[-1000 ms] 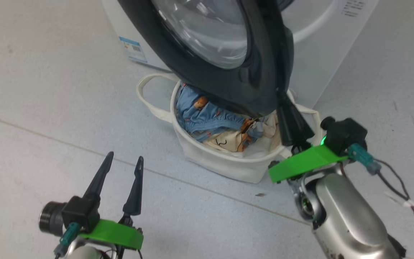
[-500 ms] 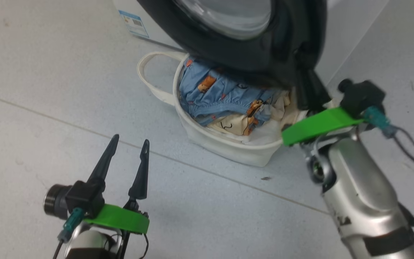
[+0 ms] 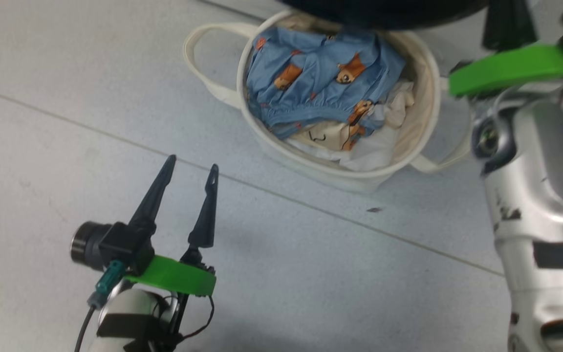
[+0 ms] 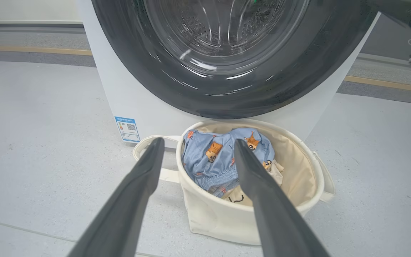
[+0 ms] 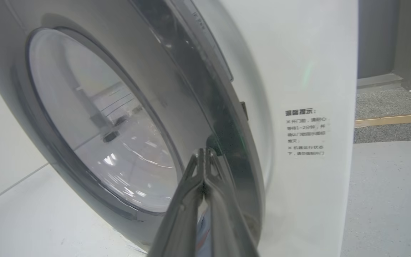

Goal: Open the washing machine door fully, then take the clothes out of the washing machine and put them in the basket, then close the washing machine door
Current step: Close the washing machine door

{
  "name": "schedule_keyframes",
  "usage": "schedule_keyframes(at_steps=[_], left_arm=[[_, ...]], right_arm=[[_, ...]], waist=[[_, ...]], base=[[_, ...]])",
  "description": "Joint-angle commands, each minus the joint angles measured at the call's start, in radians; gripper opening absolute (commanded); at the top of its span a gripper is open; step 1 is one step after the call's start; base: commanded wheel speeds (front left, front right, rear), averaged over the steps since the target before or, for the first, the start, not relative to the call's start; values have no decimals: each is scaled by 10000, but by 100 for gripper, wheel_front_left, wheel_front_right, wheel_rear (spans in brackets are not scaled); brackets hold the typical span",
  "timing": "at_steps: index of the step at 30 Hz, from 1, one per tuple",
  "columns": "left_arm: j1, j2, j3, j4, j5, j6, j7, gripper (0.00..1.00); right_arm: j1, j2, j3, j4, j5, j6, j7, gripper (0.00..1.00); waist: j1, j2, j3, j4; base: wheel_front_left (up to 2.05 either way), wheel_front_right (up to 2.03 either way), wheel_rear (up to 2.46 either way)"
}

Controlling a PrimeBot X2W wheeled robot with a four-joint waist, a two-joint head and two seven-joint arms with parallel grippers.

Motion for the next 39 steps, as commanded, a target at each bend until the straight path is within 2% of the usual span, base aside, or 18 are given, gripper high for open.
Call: schedule_keyframes(at_steps=[1, 15, 22, 28, 34, 39], left_arm=[[-191, 77, 198, -350, 7, 32, -120, 100], [-569, 64, -170, -409, -305, 304, -120, 100], [-623, 63, -122, -441, -234, 281, -120, 100], [-798, 63, -164, -456, -225, 274, -120, 100], [-673, 63, -47, -249, -170, 262, -120, 100], [-320, 63, 250, 73, -135, 153, -120, 100]], right_arm=[[-513, 168, -209, -167, -46, 25, -119, 0], [-1364, 168, -732, -68, -52, 25, -119, 0], [-1660, 168, -902, 63, 484, 25, -119, 0], [-1822, 168, -963, -114, 265, 25, -119, 0], [-978, 168, -657, -493, 550, 25, -119, 0], [397, 168, -18, -1184, 856, 25, -119, 0]], waist=[[0, 0, 345, 168], [0, 0, 713, 320], [0, 0, 950, 138], [0, 0, 1151, 161], [0, 0, 476, -74], [0, 0, -509, -632]], base=[[0, 0, 0], [0, 0, 0], [0, 0, 0], [0, 0, 0], [0, 0, 0], [0, 0, 0]])
